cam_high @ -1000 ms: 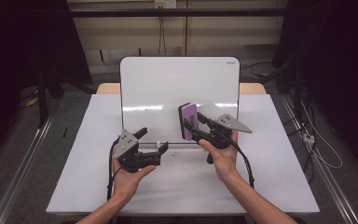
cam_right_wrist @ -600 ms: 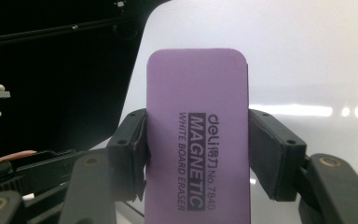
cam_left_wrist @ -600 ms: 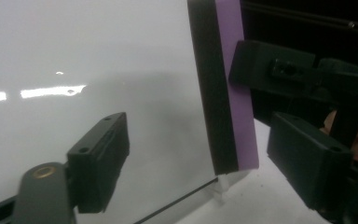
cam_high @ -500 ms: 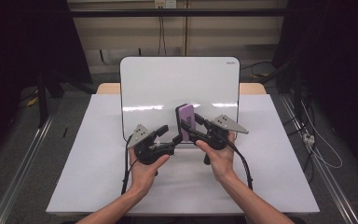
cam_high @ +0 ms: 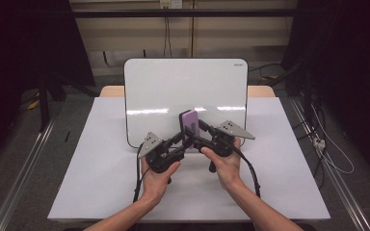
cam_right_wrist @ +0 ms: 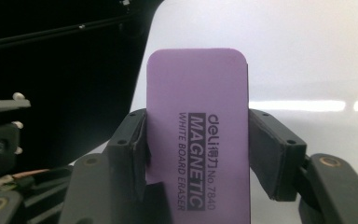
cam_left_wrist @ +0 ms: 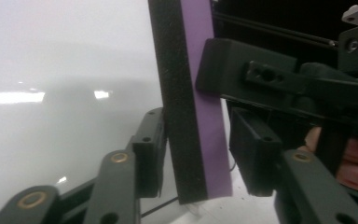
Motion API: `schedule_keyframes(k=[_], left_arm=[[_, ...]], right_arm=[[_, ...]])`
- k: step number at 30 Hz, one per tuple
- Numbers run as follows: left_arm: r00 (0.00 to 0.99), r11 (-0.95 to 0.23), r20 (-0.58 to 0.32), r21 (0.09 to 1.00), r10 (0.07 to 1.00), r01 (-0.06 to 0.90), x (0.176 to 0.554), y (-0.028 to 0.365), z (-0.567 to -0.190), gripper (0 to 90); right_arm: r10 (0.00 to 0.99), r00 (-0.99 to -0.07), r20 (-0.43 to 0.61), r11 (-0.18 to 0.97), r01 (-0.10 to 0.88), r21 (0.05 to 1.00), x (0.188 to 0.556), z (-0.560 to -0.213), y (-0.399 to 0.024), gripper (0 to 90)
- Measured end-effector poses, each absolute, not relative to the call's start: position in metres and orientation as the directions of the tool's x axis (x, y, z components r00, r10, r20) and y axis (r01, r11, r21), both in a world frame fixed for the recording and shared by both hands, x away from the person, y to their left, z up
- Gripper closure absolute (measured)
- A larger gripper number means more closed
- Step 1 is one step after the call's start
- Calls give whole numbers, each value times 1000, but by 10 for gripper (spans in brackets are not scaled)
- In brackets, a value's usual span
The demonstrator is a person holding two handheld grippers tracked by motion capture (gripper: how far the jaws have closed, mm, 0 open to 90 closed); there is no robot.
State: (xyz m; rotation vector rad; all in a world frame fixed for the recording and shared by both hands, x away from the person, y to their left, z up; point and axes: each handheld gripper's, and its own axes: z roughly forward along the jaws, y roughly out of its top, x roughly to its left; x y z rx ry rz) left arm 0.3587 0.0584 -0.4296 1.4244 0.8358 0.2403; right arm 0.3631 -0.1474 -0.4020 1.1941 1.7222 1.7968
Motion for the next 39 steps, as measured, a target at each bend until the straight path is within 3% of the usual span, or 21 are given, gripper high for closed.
schedule_keyframes(k=[14, 25, 39], left_arm=[[725, 85, -292, 948, 623, 308, 362, 64, -426, 646], [708, 34, -261, 948, 656, 317, 368, 79, -424, 647], [736, -85, -180, 948, 653, 307, 363, 86, -412, 648]], right_arm=[[770, -570, 286, -151, 274, 950, 362, -403, -148, 401], [776, -569, 274, -136, 273, 952, 360, -398, -155, 188], [832, -524, 179, -38, 268, 963, 349, -405, -189, 83]])
